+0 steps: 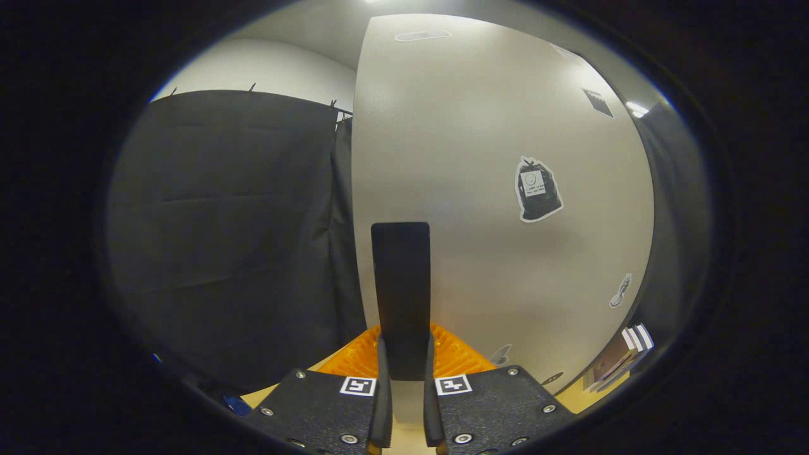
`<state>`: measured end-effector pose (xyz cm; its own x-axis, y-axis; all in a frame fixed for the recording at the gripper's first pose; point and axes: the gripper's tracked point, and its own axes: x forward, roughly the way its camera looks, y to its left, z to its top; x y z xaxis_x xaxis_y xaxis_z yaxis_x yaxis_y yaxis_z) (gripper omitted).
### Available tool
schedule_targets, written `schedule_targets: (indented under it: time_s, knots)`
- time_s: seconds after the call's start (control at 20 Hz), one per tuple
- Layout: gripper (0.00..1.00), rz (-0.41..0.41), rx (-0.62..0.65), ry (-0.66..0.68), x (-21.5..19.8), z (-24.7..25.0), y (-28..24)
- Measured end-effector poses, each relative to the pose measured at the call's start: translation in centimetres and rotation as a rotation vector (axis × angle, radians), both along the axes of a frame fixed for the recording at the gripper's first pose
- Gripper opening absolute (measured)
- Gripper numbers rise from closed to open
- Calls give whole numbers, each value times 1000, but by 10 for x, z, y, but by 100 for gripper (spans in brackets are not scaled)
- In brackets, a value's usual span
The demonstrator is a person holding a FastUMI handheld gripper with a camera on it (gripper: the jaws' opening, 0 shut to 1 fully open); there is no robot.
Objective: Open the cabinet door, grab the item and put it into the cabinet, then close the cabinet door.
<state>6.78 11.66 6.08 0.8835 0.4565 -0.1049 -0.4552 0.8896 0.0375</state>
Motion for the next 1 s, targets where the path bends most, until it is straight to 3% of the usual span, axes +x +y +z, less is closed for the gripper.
schedule_targets:
  time_s: [1.0]
  knots:
    - [20,278,6,5,-13,-8,-16]
